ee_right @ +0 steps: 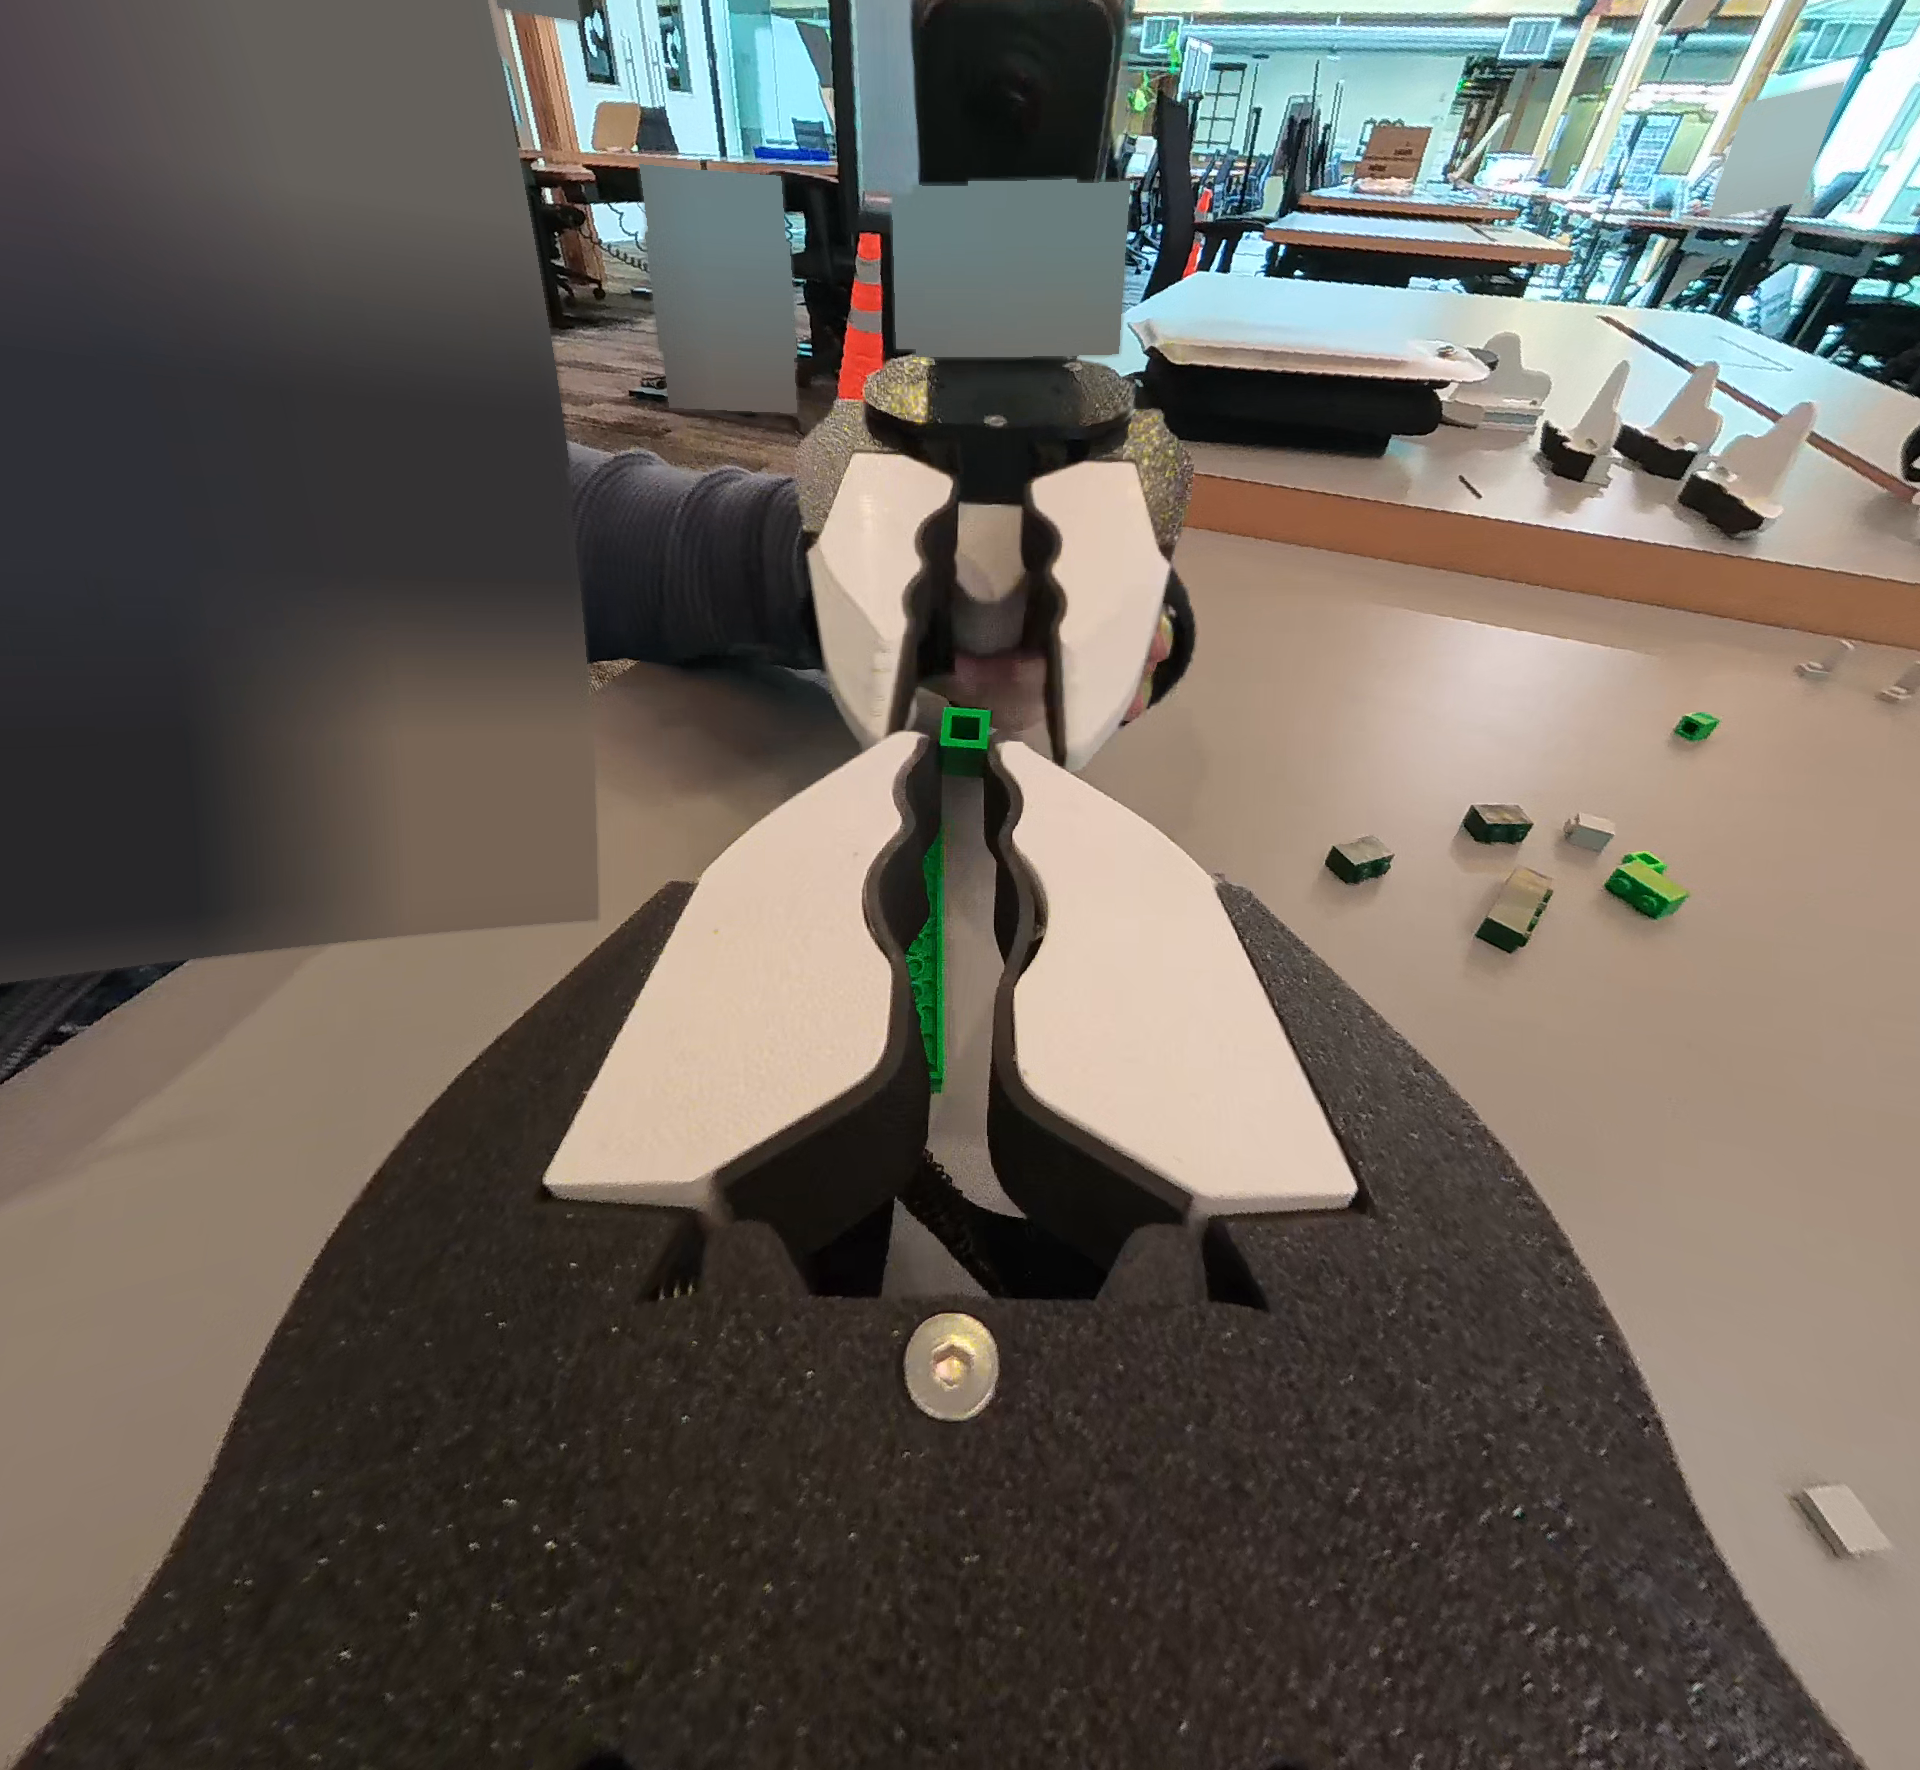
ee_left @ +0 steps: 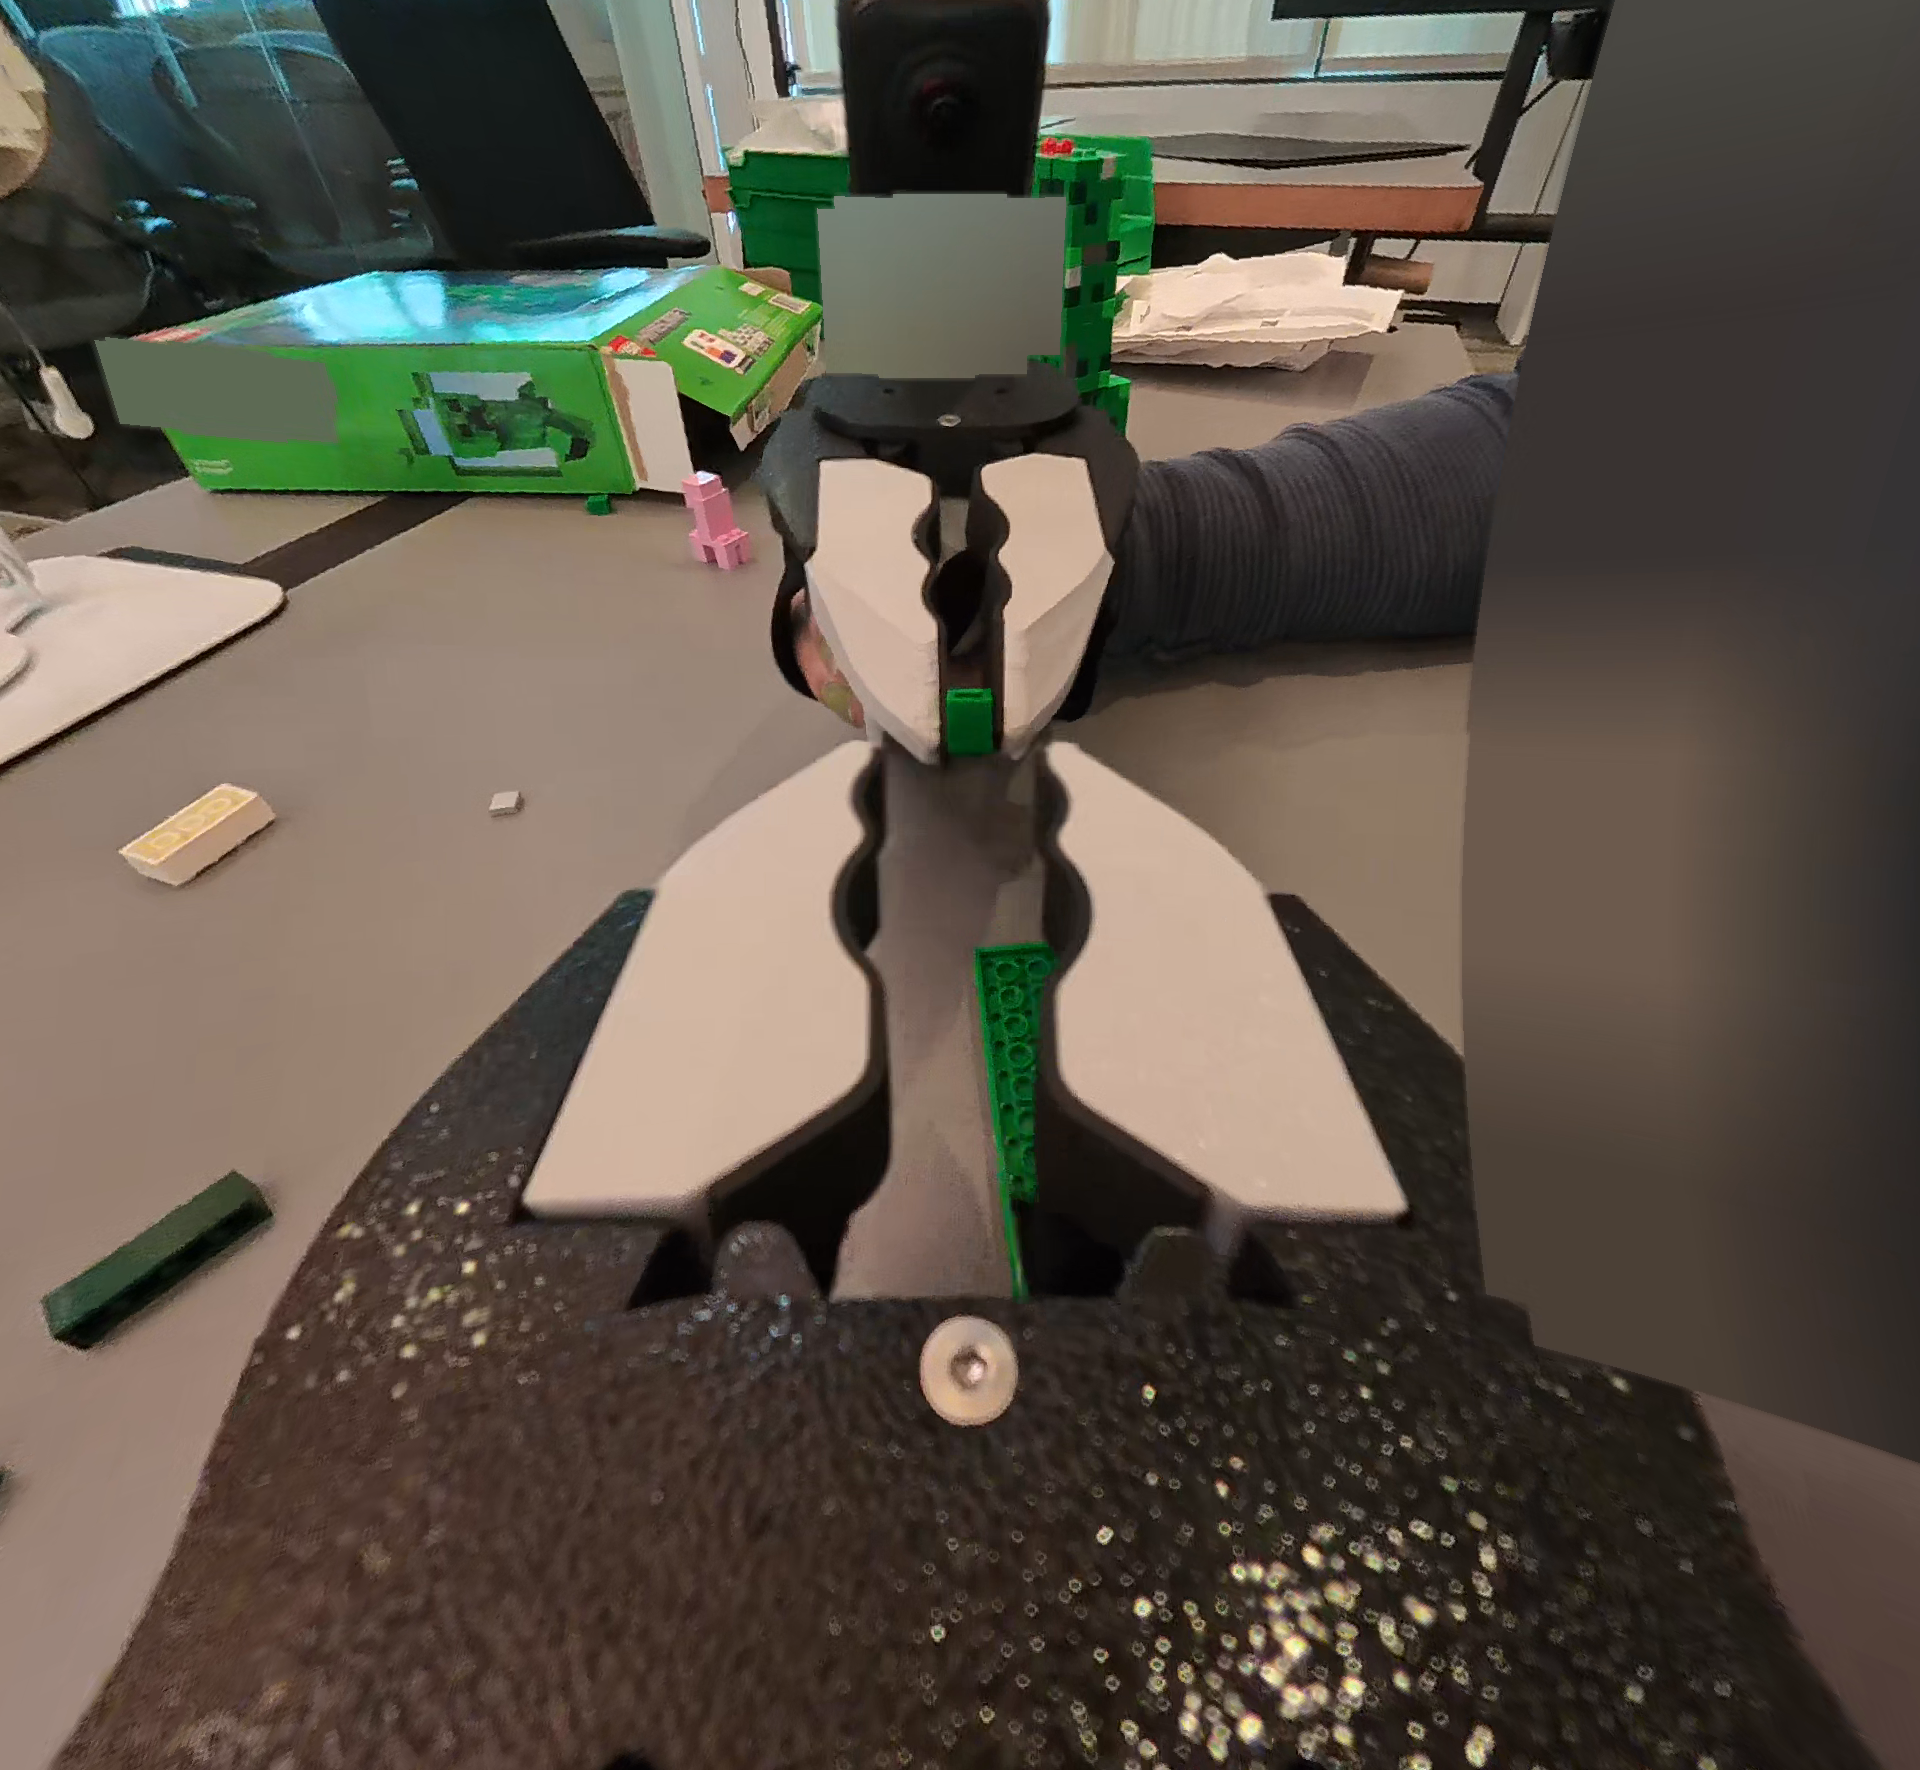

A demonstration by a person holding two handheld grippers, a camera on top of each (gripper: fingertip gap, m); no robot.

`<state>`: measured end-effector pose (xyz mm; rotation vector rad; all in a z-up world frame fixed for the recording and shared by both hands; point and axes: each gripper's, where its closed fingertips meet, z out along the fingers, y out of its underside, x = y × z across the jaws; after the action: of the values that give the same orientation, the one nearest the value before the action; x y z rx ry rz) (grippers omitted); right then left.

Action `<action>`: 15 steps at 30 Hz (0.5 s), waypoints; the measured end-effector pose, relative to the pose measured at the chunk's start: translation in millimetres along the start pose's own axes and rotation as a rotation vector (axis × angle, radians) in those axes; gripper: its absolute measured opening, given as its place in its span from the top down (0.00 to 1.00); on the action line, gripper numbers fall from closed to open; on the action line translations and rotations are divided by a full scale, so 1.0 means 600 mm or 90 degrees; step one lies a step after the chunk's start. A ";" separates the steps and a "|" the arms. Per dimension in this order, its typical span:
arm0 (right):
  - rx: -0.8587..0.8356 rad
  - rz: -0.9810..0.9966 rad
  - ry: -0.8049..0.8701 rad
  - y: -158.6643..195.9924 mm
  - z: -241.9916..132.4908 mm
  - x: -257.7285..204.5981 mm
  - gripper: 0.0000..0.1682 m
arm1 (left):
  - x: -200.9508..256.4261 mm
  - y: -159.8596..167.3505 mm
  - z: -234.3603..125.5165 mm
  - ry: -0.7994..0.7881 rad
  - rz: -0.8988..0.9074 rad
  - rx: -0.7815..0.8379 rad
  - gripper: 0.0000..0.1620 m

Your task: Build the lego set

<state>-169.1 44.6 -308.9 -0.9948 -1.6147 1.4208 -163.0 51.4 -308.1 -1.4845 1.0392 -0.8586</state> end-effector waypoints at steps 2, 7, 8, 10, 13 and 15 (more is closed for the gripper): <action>-0.014 -0.018 0.011 0.003 0.001 0.001 0.96 | 0.004 0.004 0.002 0.007 0.005 -0.007 0.80; -0.091 -0.190 0.153 0.008 0.004 0.026 0.96 | -0.006 0.005 -0.001 -0.012 -0.105 -0.012 0.85; -0.107 -0.223 0.177 0.009 0.005 0.029 0.96 | -0.014 0.001 -0.006 -0.025 -0.148 0.002 0.85; -0.122 -0.282 0.205 0.009 0.008 0.029 0.95 | -0.024 -0.003 -0.014 -0.028 -0.247 0.023 0.82; -0.127 -0.333 0.221 0.003 0.015 0.027 0.95 | -0.025 -0.001 -0.019 0.004 -0.358 0.023 0.81; -0.130 -0.341 0.219 0.003 0.018 0.025 0.95 | -0.023 0.005 -0.016 0.022 -0.385 0.008 0.81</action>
<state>-185.0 53.7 -311.3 -0.7819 -1.6217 0.6961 -177.5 60.8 -309.3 -1.8094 0.6008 -1.3096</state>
